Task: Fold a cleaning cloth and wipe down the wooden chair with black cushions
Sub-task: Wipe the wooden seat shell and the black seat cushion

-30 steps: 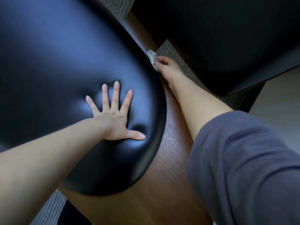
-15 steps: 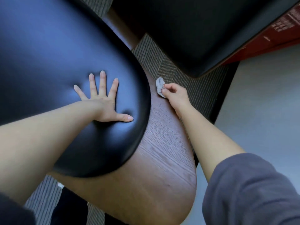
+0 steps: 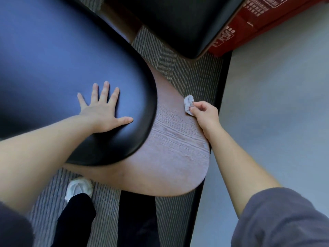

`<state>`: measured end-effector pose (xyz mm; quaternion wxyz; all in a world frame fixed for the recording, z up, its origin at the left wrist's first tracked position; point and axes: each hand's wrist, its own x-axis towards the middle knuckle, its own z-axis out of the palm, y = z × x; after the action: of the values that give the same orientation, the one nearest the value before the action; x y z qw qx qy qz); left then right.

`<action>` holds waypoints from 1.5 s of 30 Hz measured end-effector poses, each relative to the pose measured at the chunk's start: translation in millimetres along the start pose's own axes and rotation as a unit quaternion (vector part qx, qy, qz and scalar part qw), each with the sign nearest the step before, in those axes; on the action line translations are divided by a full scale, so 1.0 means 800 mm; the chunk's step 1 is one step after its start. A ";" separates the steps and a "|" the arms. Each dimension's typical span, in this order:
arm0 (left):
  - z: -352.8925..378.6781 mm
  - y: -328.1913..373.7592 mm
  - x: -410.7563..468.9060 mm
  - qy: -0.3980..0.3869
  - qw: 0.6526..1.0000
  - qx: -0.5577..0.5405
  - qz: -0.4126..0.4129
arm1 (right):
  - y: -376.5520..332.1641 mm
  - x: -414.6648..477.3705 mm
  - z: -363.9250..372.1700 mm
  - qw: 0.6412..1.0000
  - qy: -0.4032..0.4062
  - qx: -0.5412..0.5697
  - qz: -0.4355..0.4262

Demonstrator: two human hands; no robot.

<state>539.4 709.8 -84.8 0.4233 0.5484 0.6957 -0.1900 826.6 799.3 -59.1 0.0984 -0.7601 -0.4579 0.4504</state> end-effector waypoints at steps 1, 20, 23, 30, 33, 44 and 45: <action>0.003 -0.006 -0.006 0.000 1.000 0.002 0.007 | 0.003 -0.010 -0.004 1.000 0.012 -0.001 -0.001; 0.037 -0.098 -0.109 -0.047 0.988 0.117 0.086 | 0.054 -0.202 0.010 0.939 0.305 0.148 0.052; 0.040 -0.098 -0.110 -0.042 0.991 0.104 0.075 | 0.058 -0.216 0.015 0.923 0.327 0.192 0.065; 0.065 -0.099 -0.114 -0.005 0.993 0.098 0.060 | 0.059 -0.246 0.048 0.869 0.382 0.299 0.099; 0.069 -0.106 -0.114 0.005 0.990 0.116 0.081 | 0.062 -0.261 0.070 0.842 0.401 0.343 0.114; 0.043 -0.157 -0.118 -0.039 0.972 0.153 0.171 | 0.052 -0.314 0.188 0.740 0.388 0.489 0.251; 0.041 -0.158 -0.119 -0.044 0.972 0.147 0.176 | 0.051 -0.314 0.194 0.734 0.393 0.495 0.250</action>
<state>438.6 587.3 -53.1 0.3950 0.7093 0.5337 -0.2367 686.7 538.8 -22.1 0.5159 -0.8001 0.1155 0.2833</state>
